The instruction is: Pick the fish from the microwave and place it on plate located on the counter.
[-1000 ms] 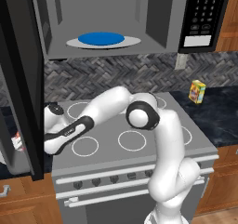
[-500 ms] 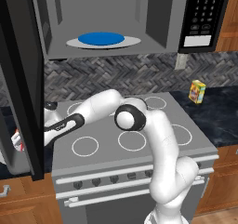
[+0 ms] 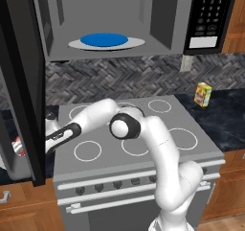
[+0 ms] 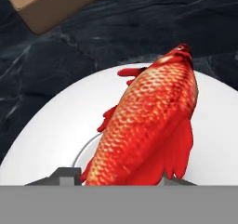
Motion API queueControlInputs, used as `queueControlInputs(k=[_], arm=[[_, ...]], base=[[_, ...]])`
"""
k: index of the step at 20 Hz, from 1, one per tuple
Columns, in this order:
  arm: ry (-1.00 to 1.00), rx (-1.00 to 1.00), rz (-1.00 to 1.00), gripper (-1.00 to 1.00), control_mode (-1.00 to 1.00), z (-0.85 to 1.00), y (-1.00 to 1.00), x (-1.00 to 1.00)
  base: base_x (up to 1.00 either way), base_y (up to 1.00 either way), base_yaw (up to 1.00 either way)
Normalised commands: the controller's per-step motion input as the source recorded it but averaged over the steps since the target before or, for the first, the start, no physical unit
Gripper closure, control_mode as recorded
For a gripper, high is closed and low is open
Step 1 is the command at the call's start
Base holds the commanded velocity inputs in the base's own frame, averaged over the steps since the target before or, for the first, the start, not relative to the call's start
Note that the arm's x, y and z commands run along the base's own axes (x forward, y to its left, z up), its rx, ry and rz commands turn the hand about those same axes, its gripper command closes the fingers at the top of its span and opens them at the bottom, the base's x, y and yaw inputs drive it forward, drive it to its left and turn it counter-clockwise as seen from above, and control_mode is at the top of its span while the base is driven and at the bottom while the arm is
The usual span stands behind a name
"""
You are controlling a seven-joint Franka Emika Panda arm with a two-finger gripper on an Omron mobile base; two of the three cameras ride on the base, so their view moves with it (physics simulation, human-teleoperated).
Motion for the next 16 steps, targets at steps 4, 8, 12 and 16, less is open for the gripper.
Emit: queueControlInputs(k=[4, 8, 12, 16], arm=[[0.0, 0.0, 0.0, -1.0, -1.0, -0.05, 0.18, 0.15], [0.0, 0.0, 0.0, -1.0, -1.0, 0.0, 0.0, 0.0], [0.0, 0.0, -0.01, -1.0, -1.0, 0.04, 0.0, -0.1], [0.0, 0.0, -0.06, -1.0, -1.0, 0.21, -0.19, -0.38]], base=[[0.0, 0.0, 0.0], [0.0, 0.0, 0.0], [0.0, 0.0, 0.0], [0.0, 0.0, 0.0]])
